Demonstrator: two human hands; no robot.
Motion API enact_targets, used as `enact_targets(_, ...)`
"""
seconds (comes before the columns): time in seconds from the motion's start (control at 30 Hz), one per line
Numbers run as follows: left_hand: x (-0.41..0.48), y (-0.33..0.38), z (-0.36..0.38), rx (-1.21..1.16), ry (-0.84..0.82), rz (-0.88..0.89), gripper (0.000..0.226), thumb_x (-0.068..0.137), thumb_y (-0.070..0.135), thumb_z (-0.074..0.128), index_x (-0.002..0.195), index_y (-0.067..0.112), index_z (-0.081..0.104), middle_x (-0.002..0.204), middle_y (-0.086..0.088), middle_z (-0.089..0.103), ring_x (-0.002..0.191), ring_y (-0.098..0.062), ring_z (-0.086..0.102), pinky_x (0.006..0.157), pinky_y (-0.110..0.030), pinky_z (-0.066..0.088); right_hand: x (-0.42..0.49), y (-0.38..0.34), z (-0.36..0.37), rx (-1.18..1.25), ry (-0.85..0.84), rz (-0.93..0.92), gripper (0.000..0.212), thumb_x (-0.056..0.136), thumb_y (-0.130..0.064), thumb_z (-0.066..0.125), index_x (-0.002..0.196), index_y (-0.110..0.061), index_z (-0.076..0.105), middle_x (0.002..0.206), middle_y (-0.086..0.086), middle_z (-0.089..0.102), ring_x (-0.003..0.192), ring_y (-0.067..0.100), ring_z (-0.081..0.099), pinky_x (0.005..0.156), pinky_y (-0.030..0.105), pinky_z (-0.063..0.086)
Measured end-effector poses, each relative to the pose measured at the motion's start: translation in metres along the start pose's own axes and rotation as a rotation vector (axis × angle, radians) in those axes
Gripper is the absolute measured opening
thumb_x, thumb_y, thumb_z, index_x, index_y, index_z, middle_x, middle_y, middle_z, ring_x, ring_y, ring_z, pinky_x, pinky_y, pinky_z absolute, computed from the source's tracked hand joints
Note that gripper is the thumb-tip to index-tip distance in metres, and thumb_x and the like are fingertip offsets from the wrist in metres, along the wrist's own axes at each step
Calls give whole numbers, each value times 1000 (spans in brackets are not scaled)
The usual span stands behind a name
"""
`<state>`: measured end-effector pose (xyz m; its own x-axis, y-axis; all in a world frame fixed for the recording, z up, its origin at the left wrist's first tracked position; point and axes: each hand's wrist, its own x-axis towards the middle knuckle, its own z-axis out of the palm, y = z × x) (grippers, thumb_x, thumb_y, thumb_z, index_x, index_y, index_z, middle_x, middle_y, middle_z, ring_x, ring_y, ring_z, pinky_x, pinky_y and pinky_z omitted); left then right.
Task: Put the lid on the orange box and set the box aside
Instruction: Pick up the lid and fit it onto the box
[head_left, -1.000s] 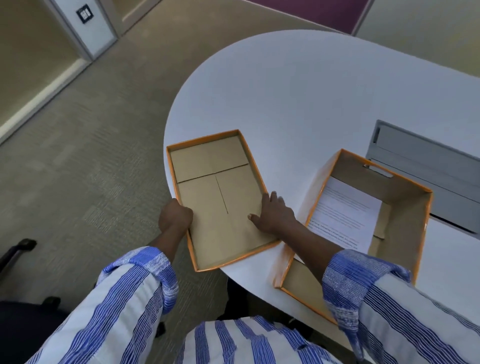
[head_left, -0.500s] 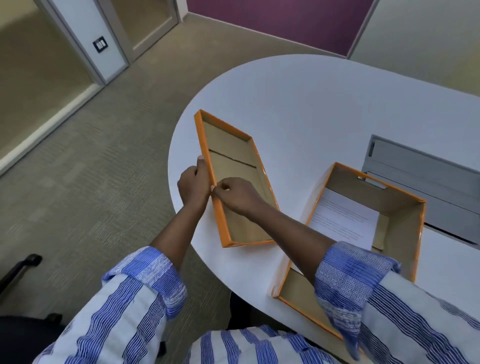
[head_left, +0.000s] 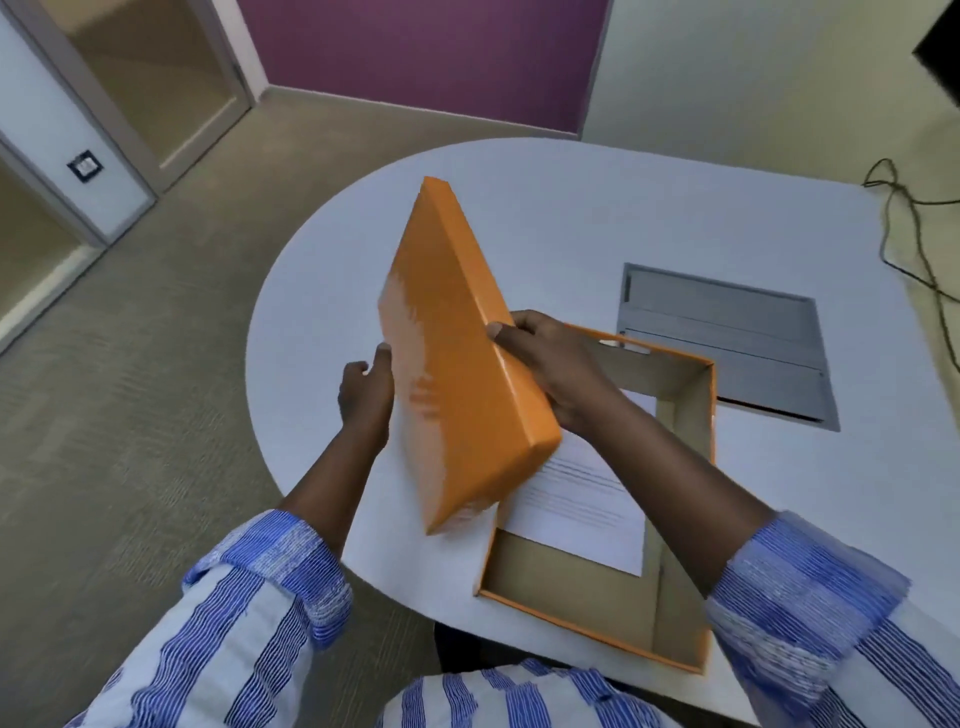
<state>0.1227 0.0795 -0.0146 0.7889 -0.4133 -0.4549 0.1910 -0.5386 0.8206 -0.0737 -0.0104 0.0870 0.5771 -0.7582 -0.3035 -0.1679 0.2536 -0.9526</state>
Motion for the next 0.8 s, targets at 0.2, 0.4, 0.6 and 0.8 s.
enact_targets(0.2, -22, 8, 39, -122, -345, -96, 64, 92, 58, 60, 131, 6, 55, 106, -17, 71, 95, -35, 70, 78, -43, 58, -59, 28, -95, 420, 35, 71, 33, 96, -19, 63, 126, -8, 61, 109, 10, 74, 94, 25, 72, 87, 44, 58)
enact_targets(0.4, -52, 3, 92, 1, -410, -154, 61, 86, 53, 70, 121, 4, 61, 100, -9, 64, 86, -22, 58, 82, -40, 43, -105, 71, -143, 581, 137, 116, 18, 97, -12, 58, 115, -9, 59, 118, 15, 68, 106, 25, 66, 94, 39, 57)
enact_targets(0.6, -82, -6, 120, 263, -350, -26, 47, 85, 55, 65, 89, 8, 59, 79, -6, 59, 70, -21, 56, 61, -30, 39, -127, 103, -164, 393, 207, 187, 27, 98, -24, 59, 121, -8, 59, 124, 16, 68, 112, 28, 66, 100, 45, 52)
enact_targets(0.8, -103, -8, 126, 436, -228, 144, 58, 84, 64, 61, 104, 9, 60, 92, -5, 65, 77, -18, 59, 55, -31, 37, -139, 121, -179, -248, 361, 95, 30, 92, -58, 56, 103, -31, 62, 104, -9, 66, 95, 7, 64, 70, 23, 46)
